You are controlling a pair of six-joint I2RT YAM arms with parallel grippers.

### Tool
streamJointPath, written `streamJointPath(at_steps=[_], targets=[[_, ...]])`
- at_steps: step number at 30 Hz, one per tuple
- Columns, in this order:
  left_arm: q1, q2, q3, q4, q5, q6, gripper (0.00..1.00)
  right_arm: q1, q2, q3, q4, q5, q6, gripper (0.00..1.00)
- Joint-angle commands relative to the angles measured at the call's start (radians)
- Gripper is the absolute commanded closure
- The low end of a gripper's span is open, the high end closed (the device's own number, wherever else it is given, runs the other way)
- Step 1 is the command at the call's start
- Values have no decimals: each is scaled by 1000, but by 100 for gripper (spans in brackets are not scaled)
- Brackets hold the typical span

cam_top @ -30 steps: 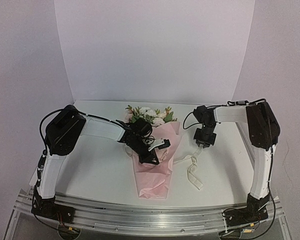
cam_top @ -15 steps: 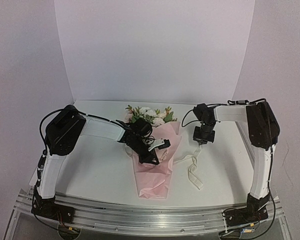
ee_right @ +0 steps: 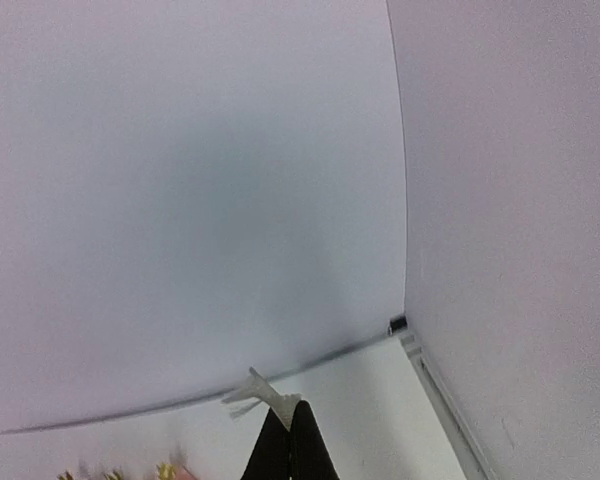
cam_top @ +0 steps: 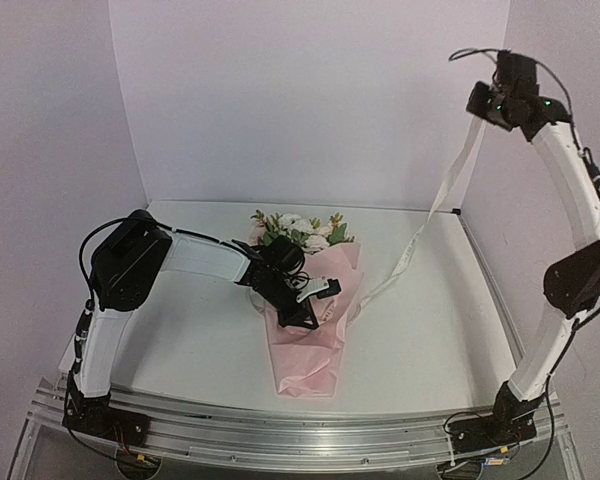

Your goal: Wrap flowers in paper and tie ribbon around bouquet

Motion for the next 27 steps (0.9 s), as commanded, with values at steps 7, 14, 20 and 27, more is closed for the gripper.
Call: streamJointPath(at_steps=[7,14,20,27], targets=[[5,-21,-10,-13,-73,23,100,30,-88,143,5,-100,-115,100],[6,-30,0,-24,-78,38,100,209,4,54,93,-254,-69,100],[-21,-58,-14,-43,-107,110,100,350,297,351,153,-451,23,100],[-57,-91,-68,-41,-141,212,100,520,502,372,404,-630,151,100]])
